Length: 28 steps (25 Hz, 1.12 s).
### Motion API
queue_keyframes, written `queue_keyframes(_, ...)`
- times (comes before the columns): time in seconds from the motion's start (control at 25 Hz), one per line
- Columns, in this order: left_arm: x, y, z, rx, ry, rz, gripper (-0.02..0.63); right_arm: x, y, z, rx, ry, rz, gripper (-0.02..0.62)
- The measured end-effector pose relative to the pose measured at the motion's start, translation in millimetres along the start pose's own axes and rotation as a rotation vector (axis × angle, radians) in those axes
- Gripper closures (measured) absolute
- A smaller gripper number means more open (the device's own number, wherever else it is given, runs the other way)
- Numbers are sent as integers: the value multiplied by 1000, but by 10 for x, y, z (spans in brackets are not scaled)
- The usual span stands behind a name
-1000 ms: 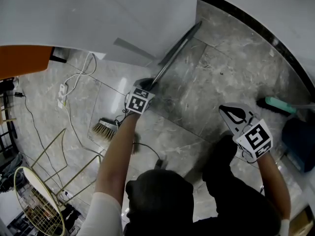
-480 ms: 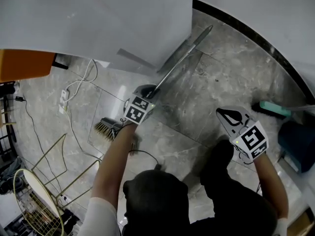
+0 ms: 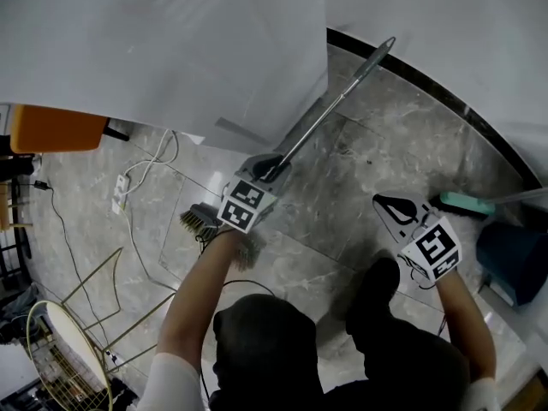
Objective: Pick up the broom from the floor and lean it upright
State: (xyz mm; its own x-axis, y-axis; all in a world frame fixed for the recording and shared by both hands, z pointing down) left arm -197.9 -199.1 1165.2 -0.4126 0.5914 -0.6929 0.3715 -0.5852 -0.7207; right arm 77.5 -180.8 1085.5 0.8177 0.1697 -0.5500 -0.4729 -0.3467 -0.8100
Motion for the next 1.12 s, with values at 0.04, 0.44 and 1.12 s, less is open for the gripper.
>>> queue_keyframes(0.04, 12, 87, -25, -8, 0, -9, 531, 34, 17, -33, -3, -11, -9, 595)
queue_keyframes(0.44, 181, 961, -270, -12, -52, -92, 531, 501, 361, -211, -22, -106, -73, 595)
queue_keyframes(1.12, 290, 2399, -596, 65, -1, -314, 532, 1200, 1116, -407, -6, -237, -170, 594)
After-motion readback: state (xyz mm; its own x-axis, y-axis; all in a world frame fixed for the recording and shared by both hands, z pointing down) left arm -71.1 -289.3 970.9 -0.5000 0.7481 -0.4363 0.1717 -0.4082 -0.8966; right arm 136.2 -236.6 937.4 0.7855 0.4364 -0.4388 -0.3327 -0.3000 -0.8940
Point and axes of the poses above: the fingertips, and each gripper's own axes: x backward along the fingers, z to its left, y out of its top, the point moved 7 cm from there along x, backward along the fingers, and after that the axes turned 3 degrees about y, right-handed, at the moved point
